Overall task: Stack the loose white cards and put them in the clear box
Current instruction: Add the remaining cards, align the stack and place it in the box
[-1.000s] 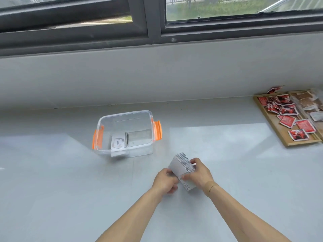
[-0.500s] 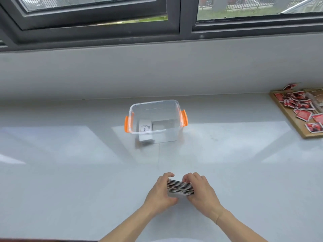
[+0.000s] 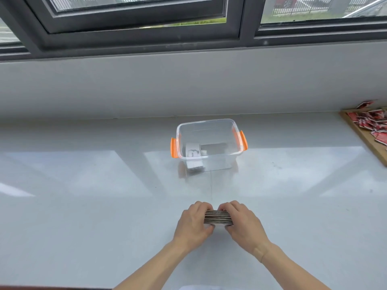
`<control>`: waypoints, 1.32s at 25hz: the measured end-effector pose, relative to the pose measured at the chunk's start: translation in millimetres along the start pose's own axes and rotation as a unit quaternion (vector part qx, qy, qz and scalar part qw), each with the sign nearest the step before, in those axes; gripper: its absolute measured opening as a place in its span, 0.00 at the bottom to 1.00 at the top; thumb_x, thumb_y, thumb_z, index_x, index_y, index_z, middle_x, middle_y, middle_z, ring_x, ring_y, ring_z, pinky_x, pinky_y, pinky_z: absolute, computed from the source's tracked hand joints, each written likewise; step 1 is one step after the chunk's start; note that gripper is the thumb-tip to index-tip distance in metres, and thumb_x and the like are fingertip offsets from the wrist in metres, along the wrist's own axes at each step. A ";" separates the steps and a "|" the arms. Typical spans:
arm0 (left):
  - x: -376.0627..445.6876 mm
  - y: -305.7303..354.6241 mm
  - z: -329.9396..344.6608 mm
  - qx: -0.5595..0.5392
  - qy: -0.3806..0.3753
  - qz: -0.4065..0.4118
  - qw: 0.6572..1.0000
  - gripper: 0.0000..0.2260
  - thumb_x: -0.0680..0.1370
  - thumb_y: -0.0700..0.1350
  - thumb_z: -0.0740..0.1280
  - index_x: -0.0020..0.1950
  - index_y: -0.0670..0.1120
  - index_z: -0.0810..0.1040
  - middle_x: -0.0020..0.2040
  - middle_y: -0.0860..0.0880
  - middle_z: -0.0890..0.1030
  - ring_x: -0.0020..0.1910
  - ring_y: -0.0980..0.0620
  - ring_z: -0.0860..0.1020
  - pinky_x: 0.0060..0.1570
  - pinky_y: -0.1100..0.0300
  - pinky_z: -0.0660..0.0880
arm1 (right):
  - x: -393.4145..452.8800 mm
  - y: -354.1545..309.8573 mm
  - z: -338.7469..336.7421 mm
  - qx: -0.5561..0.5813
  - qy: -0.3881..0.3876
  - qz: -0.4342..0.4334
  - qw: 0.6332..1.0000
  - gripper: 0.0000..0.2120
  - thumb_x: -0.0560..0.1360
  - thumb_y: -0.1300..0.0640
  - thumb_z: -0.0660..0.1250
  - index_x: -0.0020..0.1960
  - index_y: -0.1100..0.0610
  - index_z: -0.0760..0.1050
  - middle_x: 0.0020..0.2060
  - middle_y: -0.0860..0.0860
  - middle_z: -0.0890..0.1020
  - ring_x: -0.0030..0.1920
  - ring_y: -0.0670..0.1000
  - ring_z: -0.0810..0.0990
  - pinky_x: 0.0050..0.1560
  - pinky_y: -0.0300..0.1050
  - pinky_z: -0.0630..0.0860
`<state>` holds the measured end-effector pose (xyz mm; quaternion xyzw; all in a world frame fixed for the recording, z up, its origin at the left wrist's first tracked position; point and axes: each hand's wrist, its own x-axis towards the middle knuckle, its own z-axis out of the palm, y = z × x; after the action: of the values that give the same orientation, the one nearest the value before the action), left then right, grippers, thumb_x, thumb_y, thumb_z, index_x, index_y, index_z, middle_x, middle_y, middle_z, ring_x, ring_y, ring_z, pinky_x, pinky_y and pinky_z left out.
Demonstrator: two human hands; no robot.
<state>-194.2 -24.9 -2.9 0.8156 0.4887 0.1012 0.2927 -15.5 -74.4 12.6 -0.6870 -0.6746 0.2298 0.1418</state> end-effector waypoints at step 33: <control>-2.7 -97.2 -26.5 -0.412 0.175 -0.251 0.858 0.25 0.73 0.43 0.60 0.71 0.51 0.68 0.70 0.54 0.73 0.70 0.58 0.67 0.67 0.64 0.60 | 41.6 -7.7 33.9 -0.163 -0.010 -0.001 0.987 0.16 0.68 0.43 0.68 0.52 0.50 0.73 0.43 0.47 0.77 0.43 0.55 0.74 0.34 0.49 0.74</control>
<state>-279.2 16.9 -37.3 0.4389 0.6336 0.3579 0.5270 -40.0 -36.6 -17.6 -0.6978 -0.7052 0.1236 0.0210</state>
